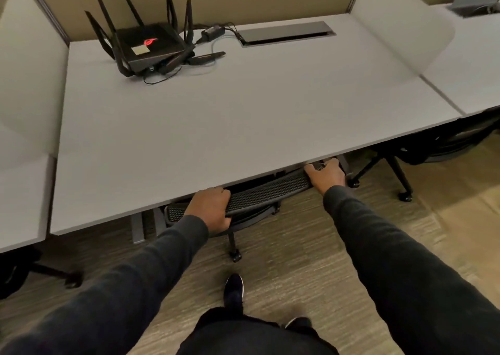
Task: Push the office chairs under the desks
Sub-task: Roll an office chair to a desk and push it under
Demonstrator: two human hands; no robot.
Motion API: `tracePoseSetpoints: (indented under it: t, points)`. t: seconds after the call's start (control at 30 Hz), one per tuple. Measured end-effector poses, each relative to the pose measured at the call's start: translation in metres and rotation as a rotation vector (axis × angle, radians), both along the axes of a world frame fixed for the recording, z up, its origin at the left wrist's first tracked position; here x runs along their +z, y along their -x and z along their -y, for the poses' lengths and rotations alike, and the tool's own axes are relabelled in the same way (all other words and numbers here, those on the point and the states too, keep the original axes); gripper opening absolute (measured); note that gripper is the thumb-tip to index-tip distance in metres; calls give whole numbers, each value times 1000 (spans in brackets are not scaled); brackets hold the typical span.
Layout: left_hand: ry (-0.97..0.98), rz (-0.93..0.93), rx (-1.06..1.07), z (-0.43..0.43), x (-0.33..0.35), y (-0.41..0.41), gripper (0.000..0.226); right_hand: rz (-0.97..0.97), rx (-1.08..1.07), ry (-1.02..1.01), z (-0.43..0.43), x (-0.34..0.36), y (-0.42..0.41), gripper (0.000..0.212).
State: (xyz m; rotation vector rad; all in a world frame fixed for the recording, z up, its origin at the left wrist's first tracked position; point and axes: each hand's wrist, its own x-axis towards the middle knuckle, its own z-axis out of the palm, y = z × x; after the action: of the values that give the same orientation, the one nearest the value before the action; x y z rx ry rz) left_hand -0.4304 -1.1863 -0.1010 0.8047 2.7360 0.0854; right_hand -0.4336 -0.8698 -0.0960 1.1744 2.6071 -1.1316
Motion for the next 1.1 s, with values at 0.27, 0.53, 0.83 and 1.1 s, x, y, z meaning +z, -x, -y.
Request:
tracePoseSetpoints:
  t: [0.27,0.53,0.83,1.1]
  points:
    - [-17,-32,-29,-31,-2,-22,35,-36,4,-1,-33,-11,-20,52]
    - [-1,-48,-41,-83,0,-41,33,-88,-8,35,-85,-11,-40,40]
    - [-34,-78,-47,-156,2,-45,32,-63,12,-28,-157,1,-44,43]
    - [-87,-84,-22,-205,1,-36,32,-12,17,-95,-202,10,-23,52]
